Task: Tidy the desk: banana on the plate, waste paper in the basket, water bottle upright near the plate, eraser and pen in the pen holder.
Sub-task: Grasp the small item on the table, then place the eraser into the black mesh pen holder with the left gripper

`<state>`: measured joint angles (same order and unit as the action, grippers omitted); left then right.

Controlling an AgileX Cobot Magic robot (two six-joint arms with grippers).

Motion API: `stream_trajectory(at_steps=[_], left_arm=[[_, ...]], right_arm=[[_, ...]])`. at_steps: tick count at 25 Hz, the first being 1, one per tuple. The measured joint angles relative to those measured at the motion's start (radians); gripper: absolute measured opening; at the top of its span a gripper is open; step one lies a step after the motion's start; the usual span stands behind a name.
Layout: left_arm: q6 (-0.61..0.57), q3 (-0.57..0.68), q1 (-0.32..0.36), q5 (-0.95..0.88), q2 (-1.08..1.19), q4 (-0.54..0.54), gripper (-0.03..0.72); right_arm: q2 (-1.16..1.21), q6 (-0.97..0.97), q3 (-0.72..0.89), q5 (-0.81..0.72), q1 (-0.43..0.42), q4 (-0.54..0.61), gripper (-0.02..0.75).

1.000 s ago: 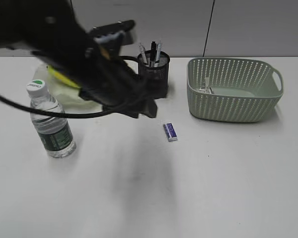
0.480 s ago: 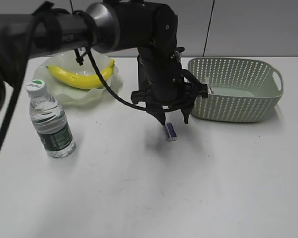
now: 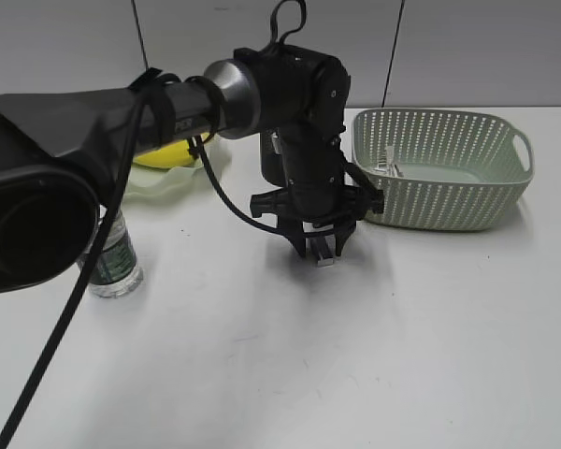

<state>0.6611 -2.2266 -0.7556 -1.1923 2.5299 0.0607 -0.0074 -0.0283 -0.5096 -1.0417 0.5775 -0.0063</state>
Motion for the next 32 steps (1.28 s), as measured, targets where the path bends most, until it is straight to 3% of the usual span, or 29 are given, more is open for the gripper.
stream_trajectory(at_steps=[2, 5, 6, 15, 20, 24, 32], left_arm=[[0.002, -0.003, 0.0, -0.009, 0.014, 0.0, 0.35], [0.006, -0.005, 0.0, -0.016, 0.022, -0.004, 0.188], [0.006, -0.005, 0.0, -0.016, 0.022, -0.004, 0.173], [-0.007, -0.017, 0.0, -0.026, -0.029, -0.027, 0.176], [-0.015, -0.027, 0.003, -0.011, -0.172, -0.189, 0.176], [-0.017, -0.028, 0.042, 0.123, -0.217, -0.27, 0.176], [-0.017, -0.027, 0.147, 0.458, -0.147, -0.209, 0.176]], right_arm=[[0.0, 0.0, 0.0, 0.0, 0.0, 0.0, 0.318], [0.0, 0.0, 0.0, 0.0, 0.0, 0.0, 0.318], [0.0, 0.0, 0.0, 0.0, 0.0, 0.0, 0.318], [0.0, 0.0, 0.0, 0.0, 0.0, 0.0, 0.318], [0.0, 0.0, 0.0, 0.0, 0.0, 0.0, 0.318], [0.0, 0.0, 0.0, 0.0, 0.0, 0.0, 0.318], [0.0, 0.0, 0.0, 0.0, 0.0, 0.0, 0.318]])
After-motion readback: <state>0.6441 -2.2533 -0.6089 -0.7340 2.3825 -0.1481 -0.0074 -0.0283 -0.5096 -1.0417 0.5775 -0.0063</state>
